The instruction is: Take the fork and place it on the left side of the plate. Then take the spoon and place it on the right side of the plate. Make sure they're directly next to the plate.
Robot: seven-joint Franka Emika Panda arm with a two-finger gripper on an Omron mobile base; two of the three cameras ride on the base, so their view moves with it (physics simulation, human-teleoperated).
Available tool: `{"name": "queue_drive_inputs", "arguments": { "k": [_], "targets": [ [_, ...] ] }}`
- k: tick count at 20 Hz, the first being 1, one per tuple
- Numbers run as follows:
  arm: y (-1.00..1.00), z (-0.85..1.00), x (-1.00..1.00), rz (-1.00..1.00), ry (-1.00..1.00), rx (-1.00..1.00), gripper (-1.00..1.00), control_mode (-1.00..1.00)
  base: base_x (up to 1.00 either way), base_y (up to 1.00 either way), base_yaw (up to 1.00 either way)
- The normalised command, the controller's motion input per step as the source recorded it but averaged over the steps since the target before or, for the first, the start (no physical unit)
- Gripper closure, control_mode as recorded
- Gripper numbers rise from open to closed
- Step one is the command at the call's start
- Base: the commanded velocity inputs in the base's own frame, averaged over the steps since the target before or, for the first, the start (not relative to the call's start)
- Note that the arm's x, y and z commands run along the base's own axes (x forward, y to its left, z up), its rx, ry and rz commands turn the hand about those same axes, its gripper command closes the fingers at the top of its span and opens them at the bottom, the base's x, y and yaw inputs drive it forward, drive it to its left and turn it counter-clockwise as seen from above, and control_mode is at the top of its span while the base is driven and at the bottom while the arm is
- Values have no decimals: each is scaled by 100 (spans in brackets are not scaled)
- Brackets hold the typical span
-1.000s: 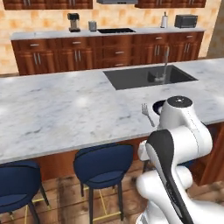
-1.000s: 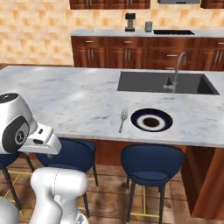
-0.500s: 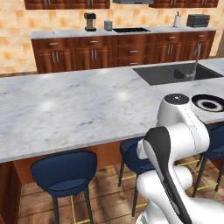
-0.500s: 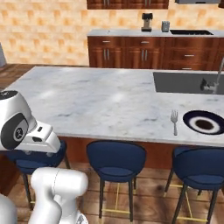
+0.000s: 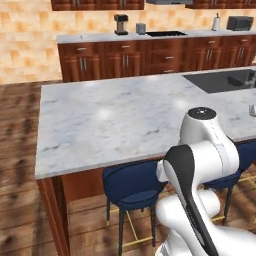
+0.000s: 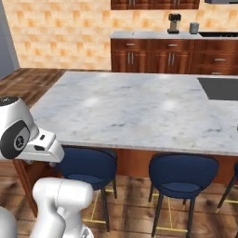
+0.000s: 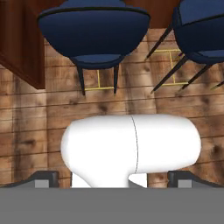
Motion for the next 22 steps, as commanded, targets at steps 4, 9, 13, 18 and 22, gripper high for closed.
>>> {"name": "queue_drive_inputs", "arguments": {
  "k": [4, 9, 13, 18, 22],
  "targets": [
    [0, 0, 0, 0, 0, 0, -100, 100, 0, 100, 0],
    [0, 0, 0, 0, 0, 0, -100, 100, 0, 100, 0],
    [0, 0, 0, 0, 0, 0, -100, 100, 1, 100, 0],
    [0, 0, 0, 0, 0, 0, -100, 100, 17, 100, -2],
    [0, 0, 0, 0, 0, 0, -100, 100, 47, 100, -8]
  ]
}}
